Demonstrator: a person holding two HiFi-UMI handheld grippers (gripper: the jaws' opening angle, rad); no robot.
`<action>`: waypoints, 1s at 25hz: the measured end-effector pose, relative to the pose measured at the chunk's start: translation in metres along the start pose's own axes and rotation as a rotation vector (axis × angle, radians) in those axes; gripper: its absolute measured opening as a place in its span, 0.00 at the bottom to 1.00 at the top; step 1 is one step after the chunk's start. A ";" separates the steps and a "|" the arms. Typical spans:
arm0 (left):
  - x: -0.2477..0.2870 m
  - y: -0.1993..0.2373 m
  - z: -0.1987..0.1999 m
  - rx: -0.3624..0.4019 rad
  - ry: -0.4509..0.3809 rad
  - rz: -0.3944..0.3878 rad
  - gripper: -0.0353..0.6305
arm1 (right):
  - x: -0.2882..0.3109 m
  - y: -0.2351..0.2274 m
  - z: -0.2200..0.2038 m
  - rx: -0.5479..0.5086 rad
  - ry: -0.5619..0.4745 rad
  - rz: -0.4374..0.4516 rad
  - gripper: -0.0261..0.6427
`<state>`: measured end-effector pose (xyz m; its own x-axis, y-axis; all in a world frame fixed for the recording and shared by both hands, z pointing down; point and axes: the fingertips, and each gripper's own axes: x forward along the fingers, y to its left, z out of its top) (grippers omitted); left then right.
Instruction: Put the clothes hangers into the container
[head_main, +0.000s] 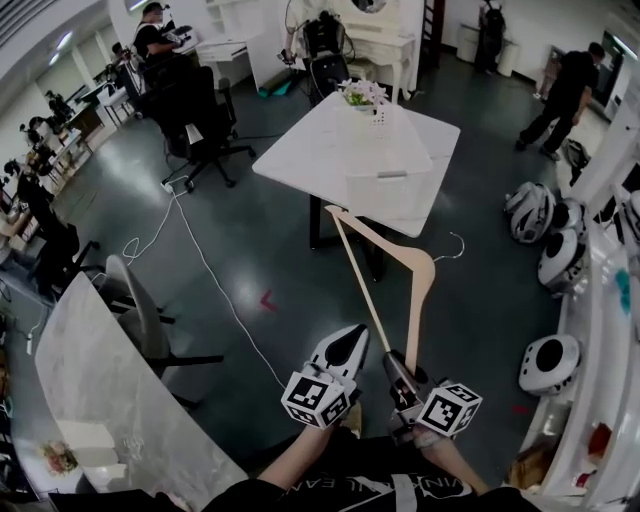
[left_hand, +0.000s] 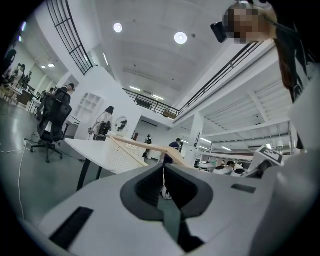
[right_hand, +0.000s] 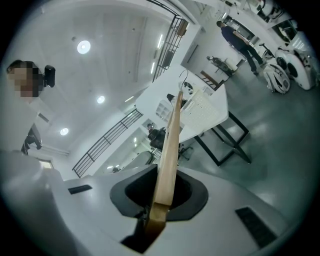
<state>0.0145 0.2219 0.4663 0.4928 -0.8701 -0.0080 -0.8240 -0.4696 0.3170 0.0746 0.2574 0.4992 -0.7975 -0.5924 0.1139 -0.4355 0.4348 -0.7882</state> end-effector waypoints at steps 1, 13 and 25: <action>0.002 0.004 -0.002 -0.004 0.002 0.003 0.08 | 0.003 -0.002 0.000 -0.003 -0.001 0.001 0.12; 0.042 0.031 -0.010 -0.051 0.020 0.007 0.08 | 0.031 -0.028 0.024 0.022 0.006 -0.015 0.12; 0.119 0.073 0.034 -0.004 -0.014 0.033 0.08 | 0.094 -0.041 0.100 -0.017 0.012 0.073 0.12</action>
<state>0.0037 0.0787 0.4561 0.4610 -0.8873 -0.0107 -0.8387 -0.4396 0.3214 0.0592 0.1161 0.4817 -0.8322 -0.5508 0.0640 -0.3830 0.4875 -0.7846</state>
